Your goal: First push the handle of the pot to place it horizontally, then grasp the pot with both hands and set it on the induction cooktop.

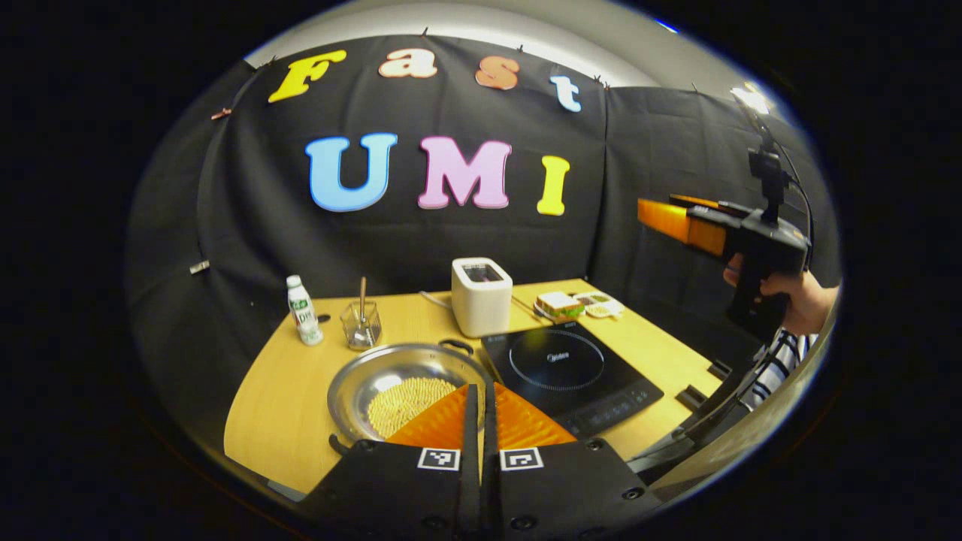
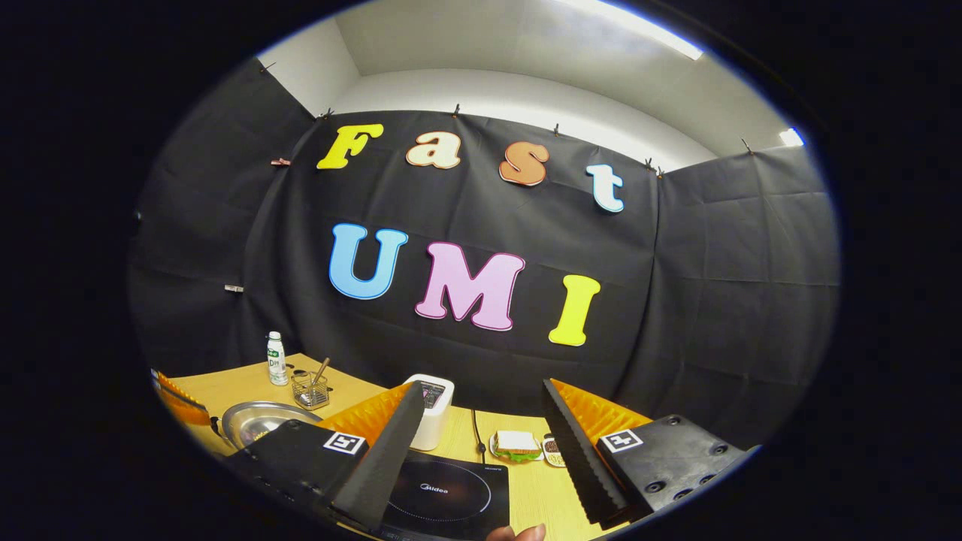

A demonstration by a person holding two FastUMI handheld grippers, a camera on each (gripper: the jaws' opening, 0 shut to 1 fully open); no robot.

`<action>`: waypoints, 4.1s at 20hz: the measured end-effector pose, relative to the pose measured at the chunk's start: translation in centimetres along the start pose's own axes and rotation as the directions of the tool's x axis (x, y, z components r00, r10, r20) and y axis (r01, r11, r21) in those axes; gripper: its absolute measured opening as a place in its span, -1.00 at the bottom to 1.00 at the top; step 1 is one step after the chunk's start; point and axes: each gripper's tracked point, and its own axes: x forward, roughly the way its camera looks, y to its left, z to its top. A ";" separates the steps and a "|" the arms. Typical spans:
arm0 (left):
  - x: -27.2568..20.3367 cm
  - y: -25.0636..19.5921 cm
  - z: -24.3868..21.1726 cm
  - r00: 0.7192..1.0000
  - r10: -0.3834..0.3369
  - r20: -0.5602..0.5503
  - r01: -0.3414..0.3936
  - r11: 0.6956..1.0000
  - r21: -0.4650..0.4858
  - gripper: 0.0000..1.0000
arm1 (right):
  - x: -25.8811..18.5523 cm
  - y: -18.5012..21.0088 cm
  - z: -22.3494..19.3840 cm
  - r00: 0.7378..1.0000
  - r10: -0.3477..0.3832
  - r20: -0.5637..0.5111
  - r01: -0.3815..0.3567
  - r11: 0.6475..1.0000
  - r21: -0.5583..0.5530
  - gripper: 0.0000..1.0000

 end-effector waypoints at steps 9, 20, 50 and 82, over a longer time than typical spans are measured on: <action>1.1 5.2 -11.0 0.932 -0.102 -0.347 0.101 0.995 -0.022 -0.89 | 0.1 -1.7 -0.1 0.998 -0.063 0.000 0.063 0.997 -0.048 0.94; 5.1 10.7 -15.6 0.835 -0.117 -0.538 0.101 0.993 -0.060 -0.90 | -0.4 -2.8 -2.5 0.991 -0.121 -0.052 0.117 0.991 -0.072 0.94; 12.9 30.1 -13.6 0.867 0.037 -0.497 -0.086 0.993 -0.075 -0.90 | 0.3 0.1 -5.0 0.976 -0.158 -0.152 0.146 0.986 -0.085 0.95; 9.9 30.6 -4.6 0.974 0.174 -0.145 -0.195 0.970 -0.146 0.91 | 5.4 18.4 -14.8 0.819 0.297 -0.492 -0.181 0.946 0.269 0.96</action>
